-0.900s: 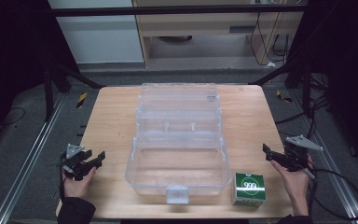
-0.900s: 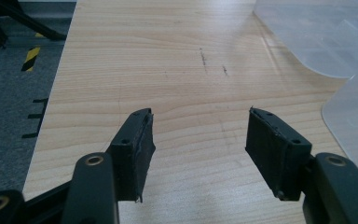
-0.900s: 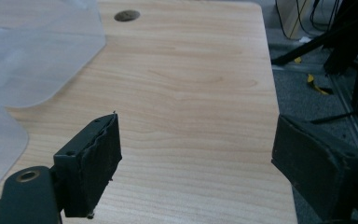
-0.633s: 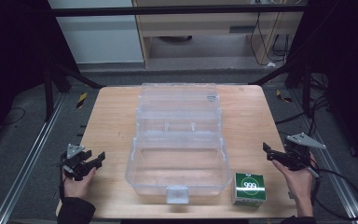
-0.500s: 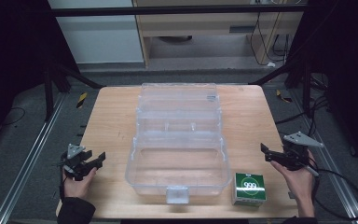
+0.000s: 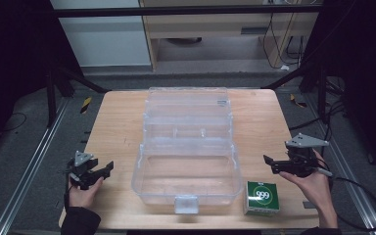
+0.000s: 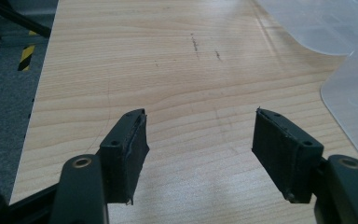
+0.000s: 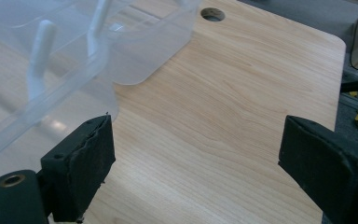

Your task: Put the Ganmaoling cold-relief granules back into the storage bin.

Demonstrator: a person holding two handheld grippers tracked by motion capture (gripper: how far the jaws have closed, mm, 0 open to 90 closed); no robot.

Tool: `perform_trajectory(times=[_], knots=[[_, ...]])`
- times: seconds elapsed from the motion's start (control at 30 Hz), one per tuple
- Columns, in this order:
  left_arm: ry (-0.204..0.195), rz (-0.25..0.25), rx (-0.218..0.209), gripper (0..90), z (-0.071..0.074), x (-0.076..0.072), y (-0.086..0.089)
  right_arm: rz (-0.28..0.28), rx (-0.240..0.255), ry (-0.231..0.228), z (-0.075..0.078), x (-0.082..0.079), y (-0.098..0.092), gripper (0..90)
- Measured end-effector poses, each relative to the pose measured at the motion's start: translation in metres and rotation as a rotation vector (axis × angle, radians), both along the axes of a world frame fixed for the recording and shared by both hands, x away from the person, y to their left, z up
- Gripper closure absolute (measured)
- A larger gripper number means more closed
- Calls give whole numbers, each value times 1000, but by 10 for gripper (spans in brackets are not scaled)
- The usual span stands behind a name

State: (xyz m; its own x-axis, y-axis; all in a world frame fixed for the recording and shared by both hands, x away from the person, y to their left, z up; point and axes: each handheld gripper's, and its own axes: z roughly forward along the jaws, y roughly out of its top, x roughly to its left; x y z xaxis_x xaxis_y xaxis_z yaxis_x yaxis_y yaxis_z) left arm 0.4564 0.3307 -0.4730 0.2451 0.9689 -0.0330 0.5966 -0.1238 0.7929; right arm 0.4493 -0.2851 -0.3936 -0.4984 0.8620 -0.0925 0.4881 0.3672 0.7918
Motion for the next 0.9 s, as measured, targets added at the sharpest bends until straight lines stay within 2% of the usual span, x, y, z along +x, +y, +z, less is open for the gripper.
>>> perform_trajectory(times=[0.27, 0.4, 0.5, 0.9], knots=[[13, -11, 14, 325, -2, 1, -1, 95, -54, 14, 15, -4, 9, 87], [15, -12, 19, 323, -2, 1, -2, 130, -61, 25, 21, -8, 12, 82], [18, -12, 21, 320, -2, 1, -2, 194, -104, 38, 30, -13, 17, 73], [28, -28, 29, 311, -4, 2, -4, 337, -210, 80, 39, -21, 26, 63]])
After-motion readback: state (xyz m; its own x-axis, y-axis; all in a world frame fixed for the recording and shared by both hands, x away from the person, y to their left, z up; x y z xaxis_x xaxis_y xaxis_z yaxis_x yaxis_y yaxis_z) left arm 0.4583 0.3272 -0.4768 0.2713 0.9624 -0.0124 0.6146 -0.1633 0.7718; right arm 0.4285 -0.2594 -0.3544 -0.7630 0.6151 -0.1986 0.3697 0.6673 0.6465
